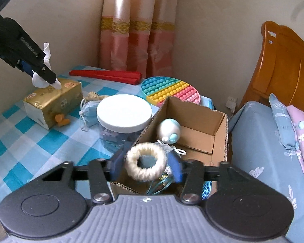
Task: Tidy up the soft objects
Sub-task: 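Carry the knitted ring into the box and open the right gripper while the left carries the tissue, then lower the white tissue into the cardboard box and open the left gripper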
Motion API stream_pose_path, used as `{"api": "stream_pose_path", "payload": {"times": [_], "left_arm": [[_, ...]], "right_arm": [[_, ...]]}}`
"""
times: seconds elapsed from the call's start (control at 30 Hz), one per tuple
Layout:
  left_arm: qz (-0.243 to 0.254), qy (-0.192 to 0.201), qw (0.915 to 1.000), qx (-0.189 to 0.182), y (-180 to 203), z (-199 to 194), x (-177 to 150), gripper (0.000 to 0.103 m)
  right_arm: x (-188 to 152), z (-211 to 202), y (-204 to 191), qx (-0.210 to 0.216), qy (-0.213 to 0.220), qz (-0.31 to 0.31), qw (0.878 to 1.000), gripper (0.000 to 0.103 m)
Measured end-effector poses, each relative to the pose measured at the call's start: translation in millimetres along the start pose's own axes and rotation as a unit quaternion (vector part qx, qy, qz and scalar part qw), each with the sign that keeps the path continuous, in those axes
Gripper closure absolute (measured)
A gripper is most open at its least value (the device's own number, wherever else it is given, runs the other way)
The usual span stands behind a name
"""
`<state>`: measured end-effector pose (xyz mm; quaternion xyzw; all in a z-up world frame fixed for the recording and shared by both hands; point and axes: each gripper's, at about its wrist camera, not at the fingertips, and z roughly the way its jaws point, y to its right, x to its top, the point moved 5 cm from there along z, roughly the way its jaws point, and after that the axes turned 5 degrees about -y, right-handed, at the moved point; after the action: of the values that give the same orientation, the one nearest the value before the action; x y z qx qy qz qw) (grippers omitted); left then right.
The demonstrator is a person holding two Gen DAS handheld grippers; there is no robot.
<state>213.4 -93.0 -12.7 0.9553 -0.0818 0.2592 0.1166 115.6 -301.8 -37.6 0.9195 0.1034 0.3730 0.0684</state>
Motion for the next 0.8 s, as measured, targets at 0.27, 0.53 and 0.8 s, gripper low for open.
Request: {"api": "stream_pose_path", "payload": {"times": [0.27,0.53,0.8], "left_arm": [[0.068,-0.025,0.9967,-0.037,57,0,-4,0.069],[0.153,-0.039,0.9829,-0.095,146,14,8,0.069],[0.191,-0.072,0.9698,-0.134,209,55,19,0.068]], "right_arm": [[-8,-18,1,0.024,0.023,0.025,0.999,0.0],[-17,-22,-4,0.011,0.013,0.027,0.999,0.0],[-25,-25,1,0.01,0.013,0.056,0.998,0.0]]}}
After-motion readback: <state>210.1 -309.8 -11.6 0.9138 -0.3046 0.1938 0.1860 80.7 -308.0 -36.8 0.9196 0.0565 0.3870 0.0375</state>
